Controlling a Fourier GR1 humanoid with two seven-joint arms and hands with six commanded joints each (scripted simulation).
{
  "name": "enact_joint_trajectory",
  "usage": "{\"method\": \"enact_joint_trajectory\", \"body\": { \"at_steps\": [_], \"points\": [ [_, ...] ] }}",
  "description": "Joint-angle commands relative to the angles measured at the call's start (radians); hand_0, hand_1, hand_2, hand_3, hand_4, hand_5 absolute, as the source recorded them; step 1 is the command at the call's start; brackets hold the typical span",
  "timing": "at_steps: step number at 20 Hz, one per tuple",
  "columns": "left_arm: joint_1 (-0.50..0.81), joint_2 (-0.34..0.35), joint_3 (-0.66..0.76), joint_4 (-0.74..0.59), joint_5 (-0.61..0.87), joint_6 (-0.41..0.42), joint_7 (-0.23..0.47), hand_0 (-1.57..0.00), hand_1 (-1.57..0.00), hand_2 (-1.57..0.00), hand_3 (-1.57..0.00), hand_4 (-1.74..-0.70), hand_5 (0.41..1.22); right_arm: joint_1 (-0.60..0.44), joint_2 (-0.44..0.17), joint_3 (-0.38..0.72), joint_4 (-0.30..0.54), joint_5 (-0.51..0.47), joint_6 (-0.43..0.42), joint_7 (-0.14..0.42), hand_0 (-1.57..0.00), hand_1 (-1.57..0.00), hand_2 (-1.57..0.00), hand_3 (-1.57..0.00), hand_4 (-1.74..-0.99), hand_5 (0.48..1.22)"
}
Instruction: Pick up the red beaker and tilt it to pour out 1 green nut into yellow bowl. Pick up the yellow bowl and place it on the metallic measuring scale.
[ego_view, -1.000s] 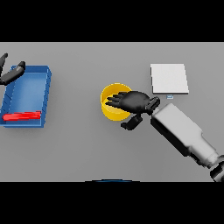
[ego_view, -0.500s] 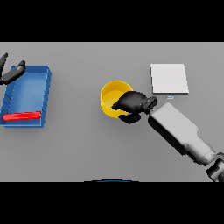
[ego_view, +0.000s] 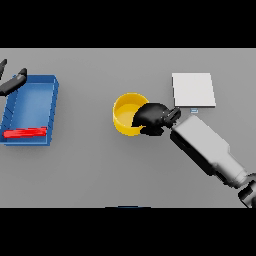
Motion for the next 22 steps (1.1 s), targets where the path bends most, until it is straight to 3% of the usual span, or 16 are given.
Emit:
{"method": "enact_joint_trajectory", "body": {
  "at_steps": [1,4,8,10,15,17,21,22],
  "points": [
    [0.005,-0.007,-0.003,0.007,-0.002,0.002,-0.008,0.0,0.0,0.0,0.0,-0.79,0.704,-0.006,0.0,-0.004,-0.004,-0.004,0.003,0.009,-1.49,-1.49,-1.36,-1.2,-1.714,1.203],
    [0.013,-0.006,-0.007,-0.016,-0.008,0.013,-0.004,0.0,0.0,0.0,0.0,-0.77,0.706,-0.015,-0.035,-0.021,-0.057,-0.025,0.038,0.017,-1.53,-1.53,-1.44,-1.17,-1.727,1.212],
    [0.011,-0.008,-0.007,-0.025,-0.001,0.01,0.01,0.0,0.0,0.0,0.0,-0.78,0.702,-0.017,-0.066,-0.055,-0.132,-0.052,0.086,0.075,-1.55,-1.55,-1.49,-1.15,-1.735,1.217],
    [0.012,0.001,0.003,-0.029,0.014,-0.003,0.008,0.0,0.0,0.0,0.0,-0.78,0.702,-0.003,-0.105,-0.071,-0.19,-0.056,0.107,0.099,-1.56,-1.56,-1.43,-1.22,-1.737,1.219],
    [0.007,-0.006,0.005,-0.026,0.017,0.003,0.004,0.0,0.0,0.0,0.0,-0.8,0.704,0.05,-0.181,-0.117,-0.29,-0.077,0.13,0.132,-1.52,-1.57,-1.52,-1.18,-1.74,1.219],
    [0.006,-0.008,0.005,-0.032,0.022,0.002,0.02,0.0,0.0,0.0,0.0,-0.81,0.71,0.036,-0.197,-0.142,-0.281,-0.075,0.119,0.164,-1.54,-1.57,-1.49,-1.19,-1.74,1.22],
    [0.006,-0.009,0.014,-0.04,0.033,0.005,0.048,0.0,0.0,0.0,0.0,-0.83,0.733,0.01,-0.241,-0.187,-0.214,-0.068,0.037,0.122,-1.56,-1.57,-1.53,-1.16,-1.741,1.221],
    [0.007,-0.012,0.013,-0.052,0.038,0.007,0.054,0.0,0.0,0.0,0.0,-0.84,0.737,-0.005,-0.24,-0.196,-0.196,-0.068,0.028,0.134,-1.56,-1.57,-1.53,-1.16,-1.741,1.221]
  ]
}}
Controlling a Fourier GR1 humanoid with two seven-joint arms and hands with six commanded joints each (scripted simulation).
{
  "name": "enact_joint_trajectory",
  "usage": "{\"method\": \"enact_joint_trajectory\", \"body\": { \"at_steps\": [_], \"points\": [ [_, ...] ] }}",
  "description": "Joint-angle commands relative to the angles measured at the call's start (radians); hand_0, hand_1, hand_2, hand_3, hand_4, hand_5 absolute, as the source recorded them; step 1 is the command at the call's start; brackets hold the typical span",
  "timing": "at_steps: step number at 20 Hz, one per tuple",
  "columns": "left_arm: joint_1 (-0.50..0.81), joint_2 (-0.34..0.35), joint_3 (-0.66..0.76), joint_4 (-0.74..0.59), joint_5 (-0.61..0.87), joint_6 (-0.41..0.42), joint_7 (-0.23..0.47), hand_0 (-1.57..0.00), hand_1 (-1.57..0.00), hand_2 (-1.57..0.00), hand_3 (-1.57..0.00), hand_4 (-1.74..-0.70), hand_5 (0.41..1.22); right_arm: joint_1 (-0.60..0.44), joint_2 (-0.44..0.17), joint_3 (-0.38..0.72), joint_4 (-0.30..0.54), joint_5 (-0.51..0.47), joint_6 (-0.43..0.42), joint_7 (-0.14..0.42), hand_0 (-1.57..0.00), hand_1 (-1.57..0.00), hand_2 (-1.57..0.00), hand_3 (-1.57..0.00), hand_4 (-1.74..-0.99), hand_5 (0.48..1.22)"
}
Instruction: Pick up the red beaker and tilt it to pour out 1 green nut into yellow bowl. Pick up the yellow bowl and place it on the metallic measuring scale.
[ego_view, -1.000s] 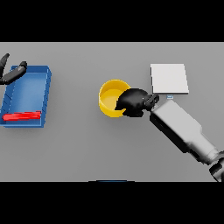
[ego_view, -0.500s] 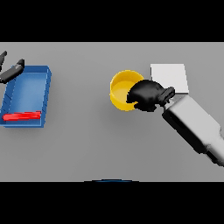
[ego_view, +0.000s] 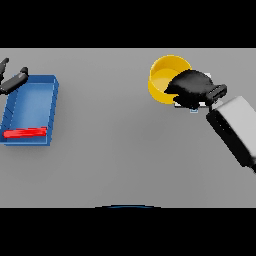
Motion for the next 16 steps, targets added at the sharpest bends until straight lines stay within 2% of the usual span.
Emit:
{"method": "enact_joint_trajectory", "body": {
  "at_steps": [1,7,9,11,13,14,16],
  "points": [
    [0.009,0.002,-0.001,-0.003,-0.001,0.001,0.003,0.0,0.0,0.0,0.0,-0.84,0.737,-0.006,-0.007,-0.005,0.034,0.007,-0.025,-0.021,-1.56,-1.57,-1.54,-1.15,-1.741,1.221],
    [0.036,0.007,0.002,-0.058,0.014,0.006,0.05,0.0,0.0,0.0,0.0,-0.85,0.761,-0.055,-0.021,-0.048,0.258,0.025,-0.131,-0.054,-1.57,-1.57,-1.55,-1.15,-1.741,1.221],
    [0.038,0.007,0.001,-0.068,0.013,0.01,0.062,0.0,0.0,0.0,0.0,-0.86,0.768,-0.063,-0.025,-0.06,0.291,0.017,-0.14,-0.059,-1.57,-1.57,-1.53,-1.16,-1.741,1.221],
    [0.038,0.013,0.003,-0.072,0.013,0.009,0.071,0.0,0.0,0.0,0.0,-0.86,0.779,-0.067,-0.014,-0.064,0.36,0.025,-0.177,-0.066,-1.57,-1.57,-1.5,-1.18,-1.741,1.221],
    [0.022,0.005,-0.005,-0.055,0.007,0.006,0.073,0.0,0.0,0.0,0.0,-0.86,0.789,-0.08,0.006,-0.064,0.443,0.04,-0.225,-0.081,-1.57,-1.57,-1.45,-1.24,-1.741,1.221],
    [0.027,0.003,-0.008,-0.062,0.006,0.008,0.08,0.0,0.0,0.0,0.0,-0.86,0.797,-0.078,0.005,-0.067,0.457,0.036,-0.231,-0.1,-1.57,-1.57,-1.43,-1.29,-1.741,1.221],
    [0.021,0.005,-0.011,-0.048,-0.005,0.01,0.081,0.0,0.0,0.0,0.0,-0.86,0.804,-0.083,0.017,-0.072,0.494,0.03,-0.231,-0.102,-1.57,-1.57,-1.4,-1.34,-1.741,1.221]
  ]
}}
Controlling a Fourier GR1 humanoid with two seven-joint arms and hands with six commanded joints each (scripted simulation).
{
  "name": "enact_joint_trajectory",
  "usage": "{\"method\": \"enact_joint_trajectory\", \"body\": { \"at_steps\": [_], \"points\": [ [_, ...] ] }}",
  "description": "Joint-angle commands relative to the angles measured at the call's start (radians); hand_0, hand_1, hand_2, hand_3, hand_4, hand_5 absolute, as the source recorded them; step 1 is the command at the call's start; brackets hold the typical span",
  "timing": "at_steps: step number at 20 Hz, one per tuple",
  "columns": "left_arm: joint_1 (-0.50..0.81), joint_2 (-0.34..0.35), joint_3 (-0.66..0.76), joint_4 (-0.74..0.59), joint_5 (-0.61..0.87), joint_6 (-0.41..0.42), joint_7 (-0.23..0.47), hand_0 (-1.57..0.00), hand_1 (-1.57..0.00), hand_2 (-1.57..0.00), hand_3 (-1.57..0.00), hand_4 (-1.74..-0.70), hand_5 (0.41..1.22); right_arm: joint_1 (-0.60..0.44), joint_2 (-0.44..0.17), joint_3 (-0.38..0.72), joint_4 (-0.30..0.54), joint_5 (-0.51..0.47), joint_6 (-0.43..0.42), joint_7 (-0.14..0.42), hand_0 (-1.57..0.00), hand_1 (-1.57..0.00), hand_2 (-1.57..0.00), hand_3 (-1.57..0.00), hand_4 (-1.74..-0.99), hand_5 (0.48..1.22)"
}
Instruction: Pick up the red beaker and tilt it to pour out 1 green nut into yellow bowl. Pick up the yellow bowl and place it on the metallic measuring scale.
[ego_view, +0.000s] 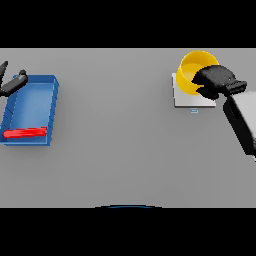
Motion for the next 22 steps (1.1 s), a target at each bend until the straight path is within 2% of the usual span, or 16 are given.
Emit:
{"method": "enact_joint_trajectory", "body": {
  "at_steps": [1,3,5,8,9,10,11,13,16,19,20,22],
  "points": [
    [-0.002,-0.005,0.0,0.004,0.0,0.004,-0.005,0.0,0.0,0.0,0.0,-0.86,0.807,-0.005,0.003,-0.005,0.016,-0.004,0.001,0.0,-1.57,-1.57,-1.39,-1.36,-1.741,1.221],
    [-0.003,-0.002,0.0,0.007,-0.004,0.005,0.001,0.0,0.0,0.0,0.0,-0.85,0.807,0.0,0.01,0.001,0.04,0.002,-0.014,-0.01,-1.57,-1.57,-1.38,-1.38,-1.741,1.221],
    [0.008,0.0,0.0,-0.008,0.0,0.002,-0.007,0.0,0.0,0.0,0.0,-0.85,0.799,-0.009,0.024,0.002,0.064,0.006,-0.022,0.006,-1.57,-1.57,-1.38,-1.4,-1.741,1.221],
    [0.0,0.003,0.005,0.008,0.004,-0.005,-0.009,0.0,0.0,0.0,0.0,-0.84,0.783,-0.006,0.016,0.009,0.057,0.002,-0.001,-0.005,-1.57,-1.57,-1.37,-1.45,-1.741,1.221],
    [-0.002,-0.001,-0.003,0.009,-0.001,-0.007,-0.005,0.0,0.0,0.0,0.0,-0.84,0.78,-0.005,0.018,0.004,0.069,0.0,-0.01,-0.01,-1.57,-1.57,-1.4,-1.38,-1.741,1.221],
    [0.003,0.0,-0.003,0.002,0.001,-0.008,-0.007,0.0,0.0,0.0,0.0,-0.84,0.779,-0.008,0.023,0.002,0.079,-0.002,-0.007,-0.001,-1.57,-1.5,-1.44,-1.25,-1.741,1.221],
    [0.0,-0.003,-0.004,0.006,0.0,-0.006,-0.001,0.0,0.0,0.0,0.0,-0.84,0.775,-0.012,0.022,-0.001,0.082,-0.004,0.001,-0.001,-1.56,-1.43,-1.34,-1.11,-1.682,1.221],
    [-0.001,0.005,0.001,-0.005,0.001,-0.004,-0.002,0.0,0.0,0.0,0.0,-0.84,0.774,-0.015,0.027,-0.011,0.079,-0.017,0.015,0.022,-1.33,-1.12,-1.01,-0.82,-1.592,1.074],
    [0.009,0.0,0.006,-0.003,0.011,-0.006,-0.003,0.0,0.0,0.0,0.0,-0.84,0.764,-0.009,0.027,-0.032,0.08,-0.046,0.048,0.024,-0.76,-0.67,-0.58,-0.48,-1.513,0.923],
    [-0.004,0.002,0.006,0.016,0.006,-0.009,-0.007,0.0,0.0,0.0,0.0,-0.83,0.754,-0.005,0.027,-0.035,0.074,-0.054,0.061,0.032,-0.39,-0.38,-0.3,-0.26,-1.476,0.847],
    [-0.003,0.004,0.009,0.018,0.009,-0.013,-0.015,0.0,0.0,0.0,0.0,-0.83,0.749,-0.006,0.036,-0.03,0.078,-0.047,0.057,0.044,-0.31,-0.3,-0.24,-0.21,-1.461,0.833],
    [0.011,-0.003,0.001,-0.003,0.01,-0.011,-0.018,0.0,0.0,0.0,0.0,-0.83,0.752,0.0,0.018,-0.016,0.073,-0.034,0.064,0.028,-0.2,-0.19,-0.15,-0.13,-1.435,0.817]
  ]
}}
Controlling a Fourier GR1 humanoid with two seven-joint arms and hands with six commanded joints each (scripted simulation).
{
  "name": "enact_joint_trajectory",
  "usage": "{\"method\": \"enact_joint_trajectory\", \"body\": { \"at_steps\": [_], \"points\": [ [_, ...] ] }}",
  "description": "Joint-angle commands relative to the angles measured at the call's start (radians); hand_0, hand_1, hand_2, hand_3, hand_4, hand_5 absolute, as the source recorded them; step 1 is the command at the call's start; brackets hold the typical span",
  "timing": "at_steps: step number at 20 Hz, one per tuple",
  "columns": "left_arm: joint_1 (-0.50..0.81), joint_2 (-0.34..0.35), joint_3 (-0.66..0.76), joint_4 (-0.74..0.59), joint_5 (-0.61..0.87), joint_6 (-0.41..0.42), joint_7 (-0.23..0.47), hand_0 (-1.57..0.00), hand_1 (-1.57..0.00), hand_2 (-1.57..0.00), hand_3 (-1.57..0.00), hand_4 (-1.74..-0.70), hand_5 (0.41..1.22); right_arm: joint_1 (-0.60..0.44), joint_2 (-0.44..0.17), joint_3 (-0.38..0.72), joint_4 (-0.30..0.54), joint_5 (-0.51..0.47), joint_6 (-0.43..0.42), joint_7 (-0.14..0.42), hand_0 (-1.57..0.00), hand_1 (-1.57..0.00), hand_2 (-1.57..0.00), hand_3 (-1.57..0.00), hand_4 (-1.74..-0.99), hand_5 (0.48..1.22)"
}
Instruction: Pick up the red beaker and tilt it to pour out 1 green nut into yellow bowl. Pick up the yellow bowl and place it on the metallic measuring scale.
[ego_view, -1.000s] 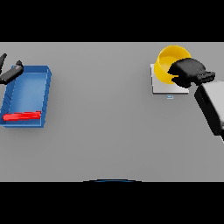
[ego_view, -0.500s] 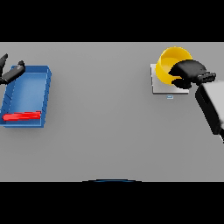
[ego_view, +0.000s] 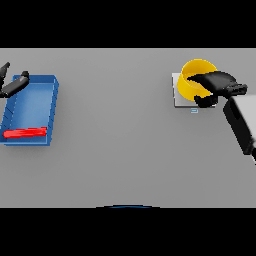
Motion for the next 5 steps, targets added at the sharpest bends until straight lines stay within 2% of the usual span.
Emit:
{"method": "enact_joint_trajectory", "body": {
  "at_steps": [1,5],
  "points": [
    [0.003,0.005,0.003,-0.008,0.003,0.0,0.005,0.0,0.0,0.0,0.0,-0.84,0.753,0.0,0.003,0.006,0.007,0.006,-0.003,0.0,-0.16,-0.16,-0.12,-0.1,-1.422,0.811],
    [-0.004,-0.001,-0.006,-0.02,-0.004,0.009,0.031,0.0,0.0,0.0,0.0,-0.83,0.76,-0.012,0.011,0.007,0.006,0.003,0.024,0.02,-0.06,-0.06,-0.05,-0.04,-1.39,0.779]
  ]
}}
